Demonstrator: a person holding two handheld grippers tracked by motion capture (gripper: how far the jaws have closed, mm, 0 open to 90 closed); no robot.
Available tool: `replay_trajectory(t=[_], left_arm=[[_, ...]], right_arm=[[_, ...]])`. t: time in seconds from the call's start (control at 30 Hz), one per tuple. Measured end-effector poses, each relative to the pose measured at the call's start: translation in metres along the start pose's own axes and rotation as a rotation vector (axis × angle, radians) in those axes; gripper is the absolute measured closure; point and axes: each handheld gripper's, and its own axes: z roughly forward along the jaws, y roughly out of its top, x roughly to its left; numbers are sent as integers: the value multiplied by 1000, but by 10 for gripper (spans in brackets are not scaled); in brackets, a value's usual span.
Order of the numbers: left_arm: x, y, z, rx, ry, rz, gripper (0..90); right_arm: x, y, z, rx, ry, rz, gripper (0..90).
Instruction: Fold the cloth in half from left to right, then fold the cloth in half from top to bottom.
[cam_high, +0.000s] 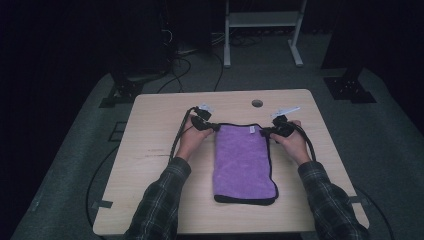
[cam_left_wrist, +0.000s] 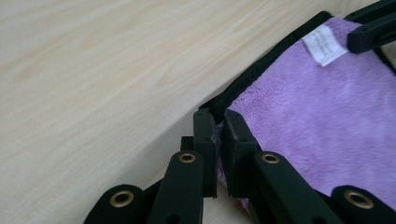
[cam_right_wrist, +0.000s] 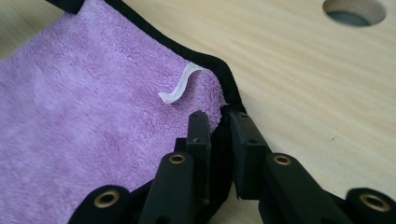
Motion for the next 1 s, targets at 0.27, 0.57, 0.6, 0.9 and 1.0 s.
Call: replay_trajectory(t=[0.27, 0.57, 0.6, 0.9, 1.0], left_arm=[[-10, 10, -27, -66, -19, 51, 854], [-30, -7, -56, -116, -87, 83, 855], [-32, -10, -60, -119, -98, 77, 855], [-52, -38, -83, -132, -154, 69, 856], [-58, -45, -87, -126, -164, 65, 856]], right_arm=[[6, 8, -18, -78, 19, -5, 784], [22, -2, -41, -136, 62, -46, 782], [24, -5, -44, -139, 66, -49, 782], [42, -27, -65, -160, 125, -68, 779], [49, -34, -71, -159, 140, -78, 778]])
